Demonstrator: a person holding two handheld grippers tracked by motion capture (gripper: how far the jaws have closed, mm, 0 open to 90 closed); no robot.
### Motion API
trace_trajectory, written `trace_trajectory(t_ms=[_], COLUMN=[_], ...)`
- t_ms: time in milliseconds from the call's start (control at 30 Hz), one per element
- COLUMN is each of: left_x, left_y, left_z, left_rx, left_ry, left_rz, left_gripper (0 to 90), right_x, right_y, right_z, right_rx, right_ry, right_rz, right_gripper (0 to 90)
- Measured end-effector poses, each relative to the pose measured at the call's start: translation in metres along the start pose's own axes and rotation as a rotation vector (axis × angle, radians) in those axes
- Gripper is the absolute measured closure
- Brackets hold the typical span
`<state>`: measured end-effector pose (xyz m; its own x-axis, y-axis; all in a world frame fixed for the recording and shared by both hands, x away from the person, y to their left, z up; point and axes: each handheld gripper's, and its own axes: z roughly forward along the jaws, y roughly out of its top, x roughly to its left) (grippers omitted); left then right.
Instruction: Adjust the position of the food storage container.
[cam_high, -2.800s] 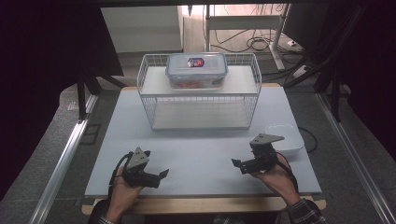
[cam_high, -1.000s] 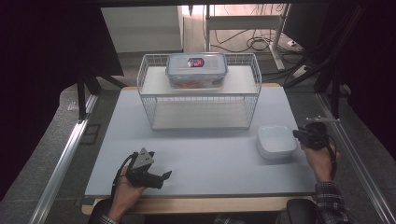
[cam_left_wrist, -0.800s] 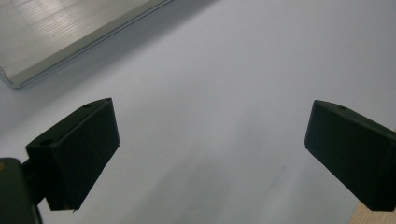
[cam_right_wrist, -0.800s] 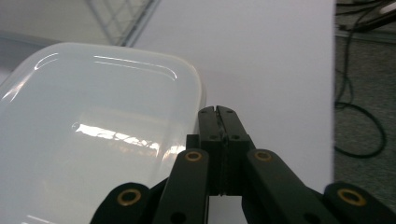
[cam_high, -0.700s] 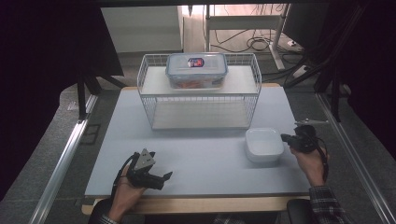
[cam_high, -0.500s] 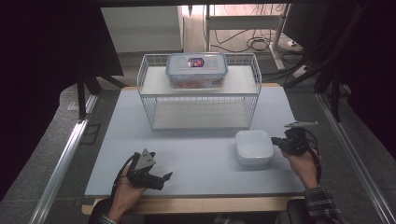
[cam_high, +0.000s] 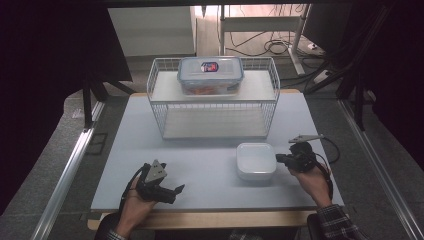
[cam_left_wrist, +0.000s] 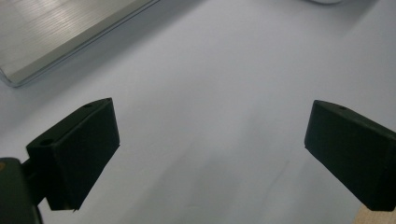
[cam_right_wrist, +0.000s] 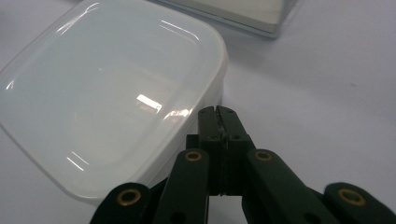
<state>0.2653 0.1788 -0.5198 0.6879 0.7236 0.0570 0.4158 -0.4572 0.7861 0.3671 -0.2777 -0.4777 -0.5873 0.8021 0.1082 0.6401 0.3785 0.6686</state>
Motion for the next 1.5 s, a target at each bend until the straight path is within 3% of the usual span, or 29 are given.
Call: trace_trajectory(t_ms=[233, 600, 700, 833, 933, 1067, 1167, 1200, 1233, 1400, 1500], left_x=[0.000, 0.001, 0.001, 0.000, 0.000, 0.001, 0.000, 0.000, 0.000, 0.000, 0.002], left_y=[0.000, 0.000, 0.000, 0.000, 0.000, 0.001, 0.001, 0.001, 0.001, 0.001, 0.001], left_z=[0.000, 0.000, 0.000, 0.000, 0.001, -0.001, -0.003, -0.003, -0.003, -0.002, -0.003], left_rx=[-0.001, 0.003, -0.003, 0.000, 0.003, 0.011, -0.002, -0.002, -0.004, -0.009, -0.014], left_ry=[-0.003, -0.006, -0.011, -0.013, -0.016, -0.033, -0.034, -0.034, -0.033, -0.016, -0.025], left_rz=[-0.007, -0.009, -0.026, -0.027, -0.029, -0.063, -0.077, -0.077, -0.073, -0.055, -0.075], left_gripper=[3.4, 3.4, 3.4, 3.5, 3.5, 6.5, 6.5, 6.5, 6.4, 5.2, 4.5], right_x=[0.023, 0.057, 0.070, 0.079, 0.081, 0.080, 0.078, 0.078, 0.077, 0.077, 0.077], right_y=[0.007, 0.020, 0.025, 0.029, 0.030, 0.029, 0.027, 0.027, 0.024, 0.018, 0.014], right_z=[0.015, 0.035, 0.042, 0.048, 0.050, 0.041, 0.028, 0.028, 0.022, 0.013, 0.010], right_rx=[-0.004, 0.003, 0.004, 0.001, -0.005, -0.040, -0.095, -0.095, -0.115, -0.140, -0.151], right_ry=[0.090, 0.162, 0.187, 0.189, 0.170, 0.121, 0.095, 0.095, 0.087, 0.079, 0.091], right_rz=[-0.030, -0.090, -0.107, -0.126, -0.145, -0.170, -0.185, -0.185, -0.208, -0.229, -0.241], right_gripper=[89.7, 89.5, 89.4, 89.3, 89.1, 84.7, 70.2, 70.2, 62.2, 42.1, 35.0])
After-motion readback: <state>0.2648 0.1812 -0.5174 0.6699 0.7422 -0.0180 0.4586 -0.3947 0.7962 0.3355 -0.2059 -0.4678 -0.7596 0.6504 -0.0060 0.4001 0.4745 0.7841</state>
